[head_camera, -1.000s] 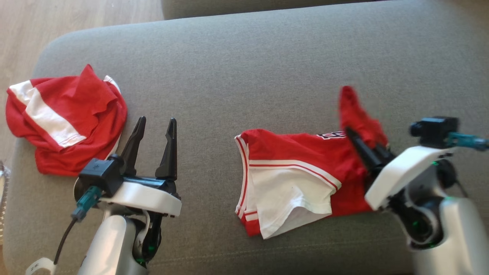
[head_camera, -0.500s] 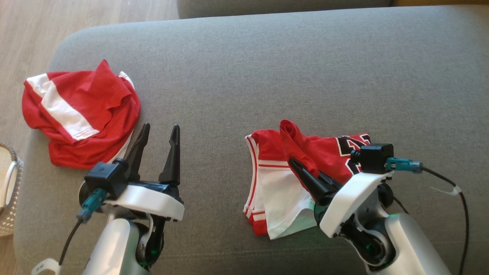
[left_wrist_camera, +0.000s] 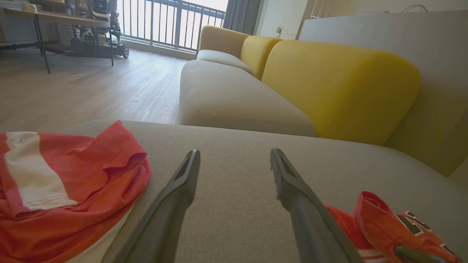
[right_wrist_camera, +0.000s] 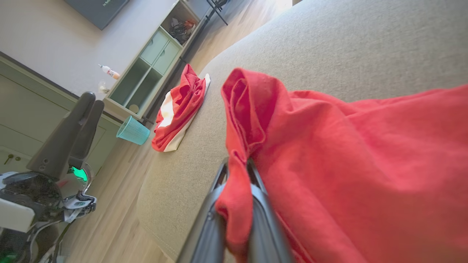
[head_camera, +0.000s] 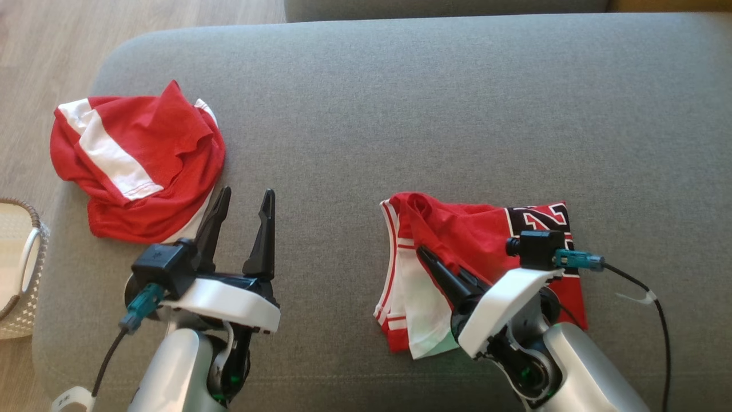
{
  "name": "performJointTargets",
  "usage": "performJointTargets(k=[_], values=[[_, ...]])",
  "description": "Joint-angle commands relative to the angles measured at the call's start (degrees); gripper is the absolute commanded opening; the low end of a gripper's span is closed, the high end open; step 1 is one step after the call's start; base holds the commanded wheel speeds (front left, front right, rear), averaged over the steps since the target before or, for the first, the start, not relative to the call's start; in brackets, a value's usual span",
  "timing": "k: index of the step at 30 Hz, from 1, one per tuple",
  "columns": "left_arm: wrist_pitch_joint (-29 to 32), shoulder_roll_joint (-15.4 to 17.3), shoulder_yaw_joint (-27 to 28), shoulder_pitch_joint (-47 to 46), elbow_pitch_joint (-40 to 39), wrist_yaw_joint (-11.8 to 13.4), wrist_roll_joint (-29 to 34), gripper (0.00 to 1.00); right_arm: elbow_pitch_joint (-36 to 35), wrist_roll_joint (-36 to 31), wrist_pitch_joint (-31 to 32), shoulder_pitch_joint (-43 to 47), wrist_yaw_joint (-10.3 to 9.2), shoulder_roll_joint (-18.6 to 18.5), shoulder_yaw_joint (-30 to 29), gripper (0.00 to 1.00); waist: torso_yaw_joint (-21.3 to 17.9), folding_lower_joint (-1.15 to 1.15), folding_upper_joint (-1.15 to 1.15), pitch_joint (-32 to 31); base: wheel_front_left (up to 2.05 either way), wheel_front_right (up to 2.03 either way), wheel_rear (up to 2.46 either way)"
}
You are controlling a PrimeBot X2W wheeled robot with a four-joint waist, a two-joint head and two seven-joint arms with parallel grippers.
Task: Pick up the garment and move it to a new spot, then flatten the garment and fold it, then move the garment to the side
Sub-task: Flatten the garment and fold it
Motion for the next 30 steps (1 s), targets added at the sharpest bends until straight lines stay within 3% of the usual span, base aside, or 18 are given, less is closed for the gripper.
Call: performJointTargets(k=[1, 2, 3, 9, 14, 21, 26, 30], values=[[-0.7, 0.1, 1.3, -1.3, -1.6, 0.1, -0.8, 1.00, -0.7, 1.2, -1.8, -3.3, -0.01, 0.6, 1.9, 0.15, 0.1, 0.00, 0.00, 0.1, 0.00, 0.00, 0.00], [-0.7, 0.1, 1.3, -1.4, -1.6, 0.1, -0.9, 1.00, 0.0, 1.4, -2.5, -3.7, -0.01, 0.6, 2.3, 0.67, 0.2, 0.00, 0.00, 0.2, 0.00, 0.00, 0.00], [-0.7, 0.1, 1.2, -1.5, -1.7, 0.2, -1.0, 1.00, 0.8, 1.5, -3.1, -4.2, -0.01, 0.6, 2.7, 1.00, 0.2, 0.00, 0.00, 0.3, 0.00, 0.00, 0.00], [-0.7, 0.1, 1.4, -1.4, -1.5, 0.6, -1.2, 1.00, 3.5, 2.4, -5.7, -6.6, -0.01, 0.6, 1.3, 1.00, 0.3, 0.00, 0.00, 0.4, 0.00, 0.00, 0.00], [-0.7, 0.1, 2.1, -1.2, -1.4, 0.6, -0.9, 1.00, 2.1, -0.9, -7.0, -8.0, -0.01, 0.6, -2.8, 1.00, -0.1, 0.00, 0.00, 0.1, 0.00, 0.00, 0.00], [-0.7, 0.1, 2.6, -0.9, -2.1, 0.7, -0.8, 1.00, -5.9, -16.0, -6.6, -7.9, -0.01, -1.3, -12.4, 1.00, -1.7, 0.00, 0.00, -0.5, 0.00, 0.00, 0.00], [-0.7, 0.1, 2.5, -1.2, -3.8, 1.0, -1.3, 1.00, -11.5, -28.0, -8.6, -6.7, -0.01, -8.0, -12.7, 1.00, -3.0, 0.00, 0.00, -0.3, 0.00, 0.00, 0.00], [-0.7, 0.1, 2.7, -2.0, -5.6, 1.8, -1.5, 1.00, -13.2, -32.0, -13.1, -4.5, -0.01, -9.9, -16.1, 1.00, -3.5, 0.00, 0.00, 0.1, 0.00, 0.00, 0.00]])
